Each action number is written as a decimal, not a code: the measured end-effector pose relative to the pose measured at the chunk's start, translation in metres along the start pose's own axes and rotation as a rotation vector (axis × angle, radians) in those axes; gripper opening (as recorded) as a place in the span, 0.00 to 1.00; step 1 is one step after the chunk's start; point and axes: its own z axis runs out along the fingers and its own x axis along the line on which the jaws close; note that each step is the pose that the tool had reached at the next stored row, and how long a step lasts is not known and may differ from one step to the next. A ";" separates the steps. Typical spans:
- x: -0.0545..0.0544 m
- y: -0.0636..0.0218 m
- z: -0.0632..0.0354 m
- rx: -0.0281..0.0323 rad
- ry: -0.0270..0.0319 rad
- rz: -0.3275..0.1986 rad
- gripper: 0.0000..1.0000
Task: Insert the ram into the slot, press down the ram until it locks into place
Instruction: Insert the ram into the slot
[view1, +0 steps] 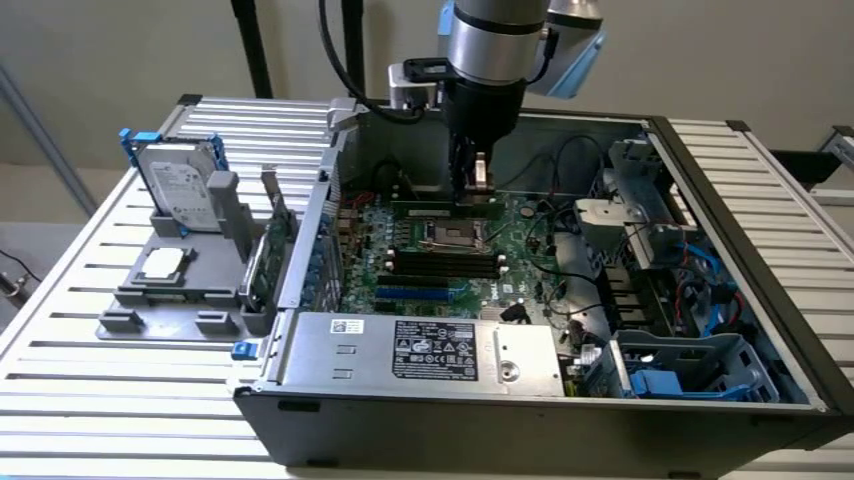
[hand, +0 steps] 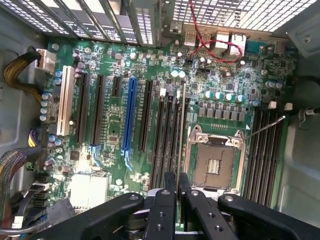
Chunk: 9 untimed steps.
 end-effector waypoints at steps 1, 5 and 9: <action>0.000 0.0000 0.0018 0.0000 -0.0001 0.001 0.14; 0.003 -0.0001 0.0091 0.0000 -0.0002 0.005 0.14; 0.005 -0.0007 0.0162 0.0000 -0.0003 0.011 0.14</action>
